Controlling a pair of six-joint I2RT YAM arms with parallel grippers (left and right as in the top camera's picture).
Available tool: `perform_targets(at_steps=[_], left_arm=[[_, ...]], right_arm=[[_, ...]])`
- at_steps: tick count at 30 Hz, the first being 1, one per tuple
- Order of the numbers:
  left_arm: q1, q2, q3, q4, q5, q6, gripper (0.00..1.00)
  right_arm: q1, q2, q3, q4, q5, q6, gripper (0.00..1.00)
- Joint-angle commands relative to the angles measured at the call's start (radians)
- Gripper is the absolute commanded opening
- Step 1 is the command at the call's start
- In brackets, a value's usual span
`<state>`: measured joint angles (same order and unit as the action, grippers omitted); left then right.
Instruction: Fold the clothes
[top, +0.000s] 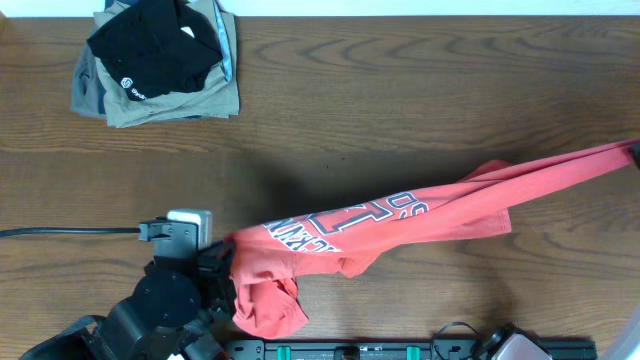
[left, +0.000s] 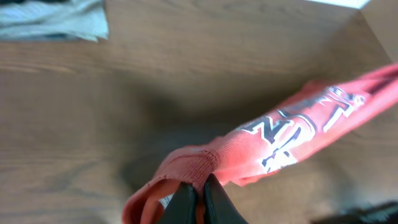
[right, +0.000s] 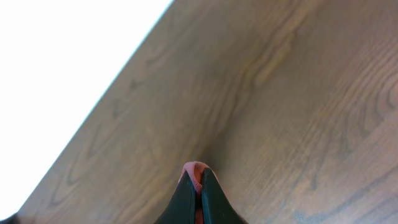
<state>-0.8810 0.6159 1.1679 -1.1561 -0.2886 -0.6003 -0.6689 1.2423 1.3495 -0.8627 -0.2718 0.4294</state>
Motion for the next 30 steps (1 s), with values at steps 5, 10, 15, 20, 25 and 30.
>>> perform_targets(at_steps=[5,10,15,20,25,30], left_arm=[[0.001,-0.002,0.029,0.056,-0.222,0.021,0.06],[0.001,-0.002,0.053,0.051,-0.219,0.020,0.06],[0.001,-0.002,0.108,0.046,-0.186,0.020,0.06],[0.001,0.001,0.201,0.046,-0.188,0.033,0.06],[0.001,0.016,0.251,0.057,-0.288,0.047,0.06],[0.001,0.060,0.251,0.081,-0.474,0.047,0.06]], right_arm=[[0.009,-0.037,0.029,-0.018,-0.006,0.011,0.01],[0.009,-0.083,0.029,-0.043,-0.006,0.010,0.01],[0.009,-0.158,0.029,-0.057,-0.006,0.000,0.01],[0.009,-0.225,0.029,-0.051,-0.006,0.000,0.01],[0.009,-0.227,0.029,-0.034,-0.037,0.009,0.01],[0.024,-0.151,0.029,0.011,-0.058,0.037,0.01]])
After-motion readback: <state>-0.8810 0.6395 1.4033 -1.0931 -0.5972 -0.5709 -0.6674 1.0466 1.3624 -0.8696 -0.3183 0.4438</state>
